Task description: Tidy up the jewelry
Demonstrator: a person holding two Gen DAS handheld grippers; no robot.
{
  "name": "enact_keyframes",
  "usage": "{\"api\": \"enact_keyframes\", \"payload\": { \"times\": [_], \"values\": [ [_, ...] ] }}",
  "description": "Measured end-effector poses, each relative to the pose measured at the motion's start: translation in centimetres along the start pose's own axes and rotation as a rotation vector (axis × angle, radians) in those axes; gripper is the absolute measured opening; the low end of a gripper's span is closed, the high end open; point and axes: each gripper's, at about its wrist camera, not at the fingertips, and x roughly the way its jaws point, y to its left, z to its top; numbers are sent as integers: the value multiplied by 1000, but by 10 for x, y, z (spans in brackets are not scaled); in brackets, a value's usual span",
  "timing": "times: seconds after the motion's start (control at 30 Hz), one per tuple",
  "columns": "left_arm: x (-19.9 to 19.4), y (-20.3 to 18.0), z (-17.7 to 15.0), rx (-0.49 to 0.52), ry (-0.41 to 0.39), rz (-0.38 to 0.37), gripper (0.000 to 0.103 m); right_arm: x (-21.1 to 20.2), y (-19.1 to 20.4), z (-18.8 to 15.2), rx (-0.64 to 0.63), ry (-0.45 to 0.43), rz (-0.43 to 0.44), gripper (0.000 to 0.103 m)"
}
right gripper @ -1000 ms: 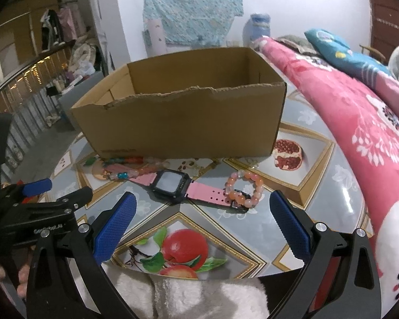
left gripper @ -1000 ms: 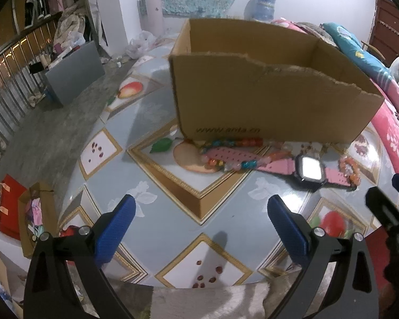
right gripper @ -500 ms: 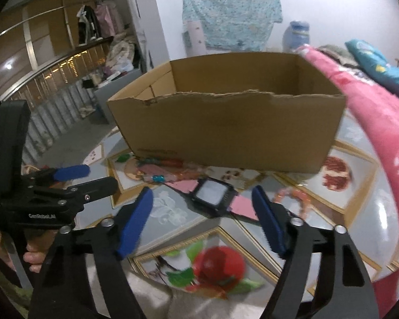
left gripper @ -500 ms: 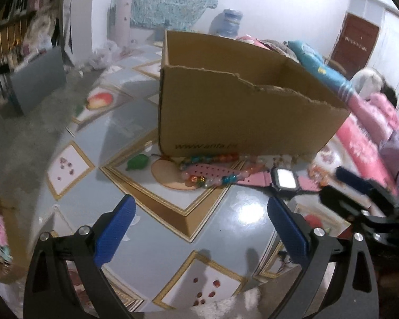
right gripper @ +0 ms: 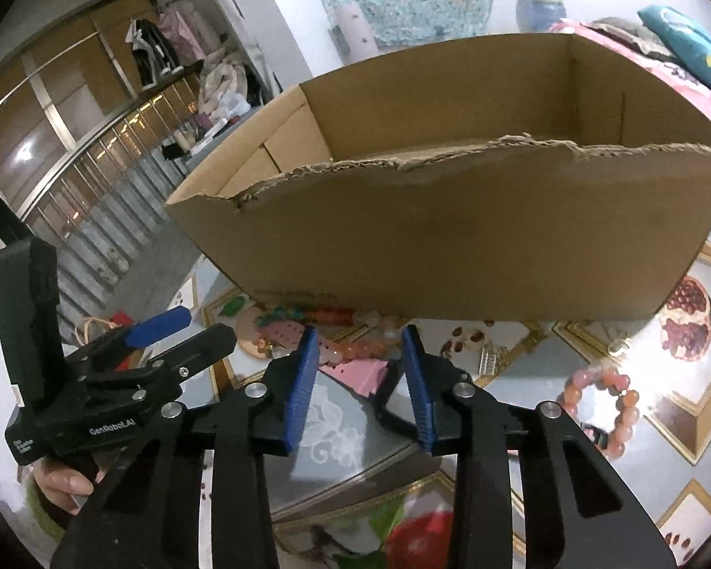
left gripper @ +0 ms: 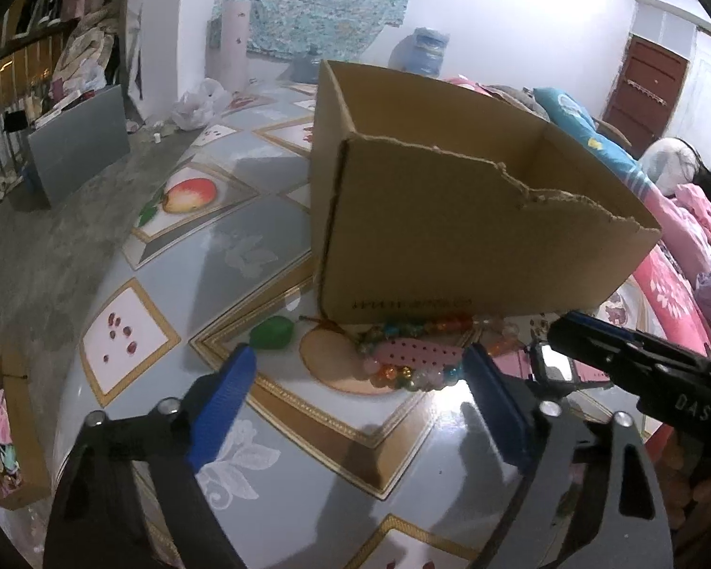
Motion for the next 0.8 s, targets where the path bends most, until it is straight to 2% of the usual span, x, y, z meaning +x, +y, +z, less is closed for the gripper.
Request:
{"api": "enact_keyframes", "payload": {
  "times": [0.23,0.3,0.4,0.53,0.8],
  "values": [
    [22,4,4,-4,62,-6,51,14,4,11,-1,38,-22,29],
    [27,4,6,-4,75,0,41,19,6,12,1,59,-27,25],
    [32,4,8,5,93,-5,35,30,7,13,-4,94,-49,24],
    [38,2,9,43,100,18,32,37,7,10,-9,139,-82,23],
    [37,5,10,41,129,-5,25,49,13,17,-40,170,-108,23]
  ]
}}
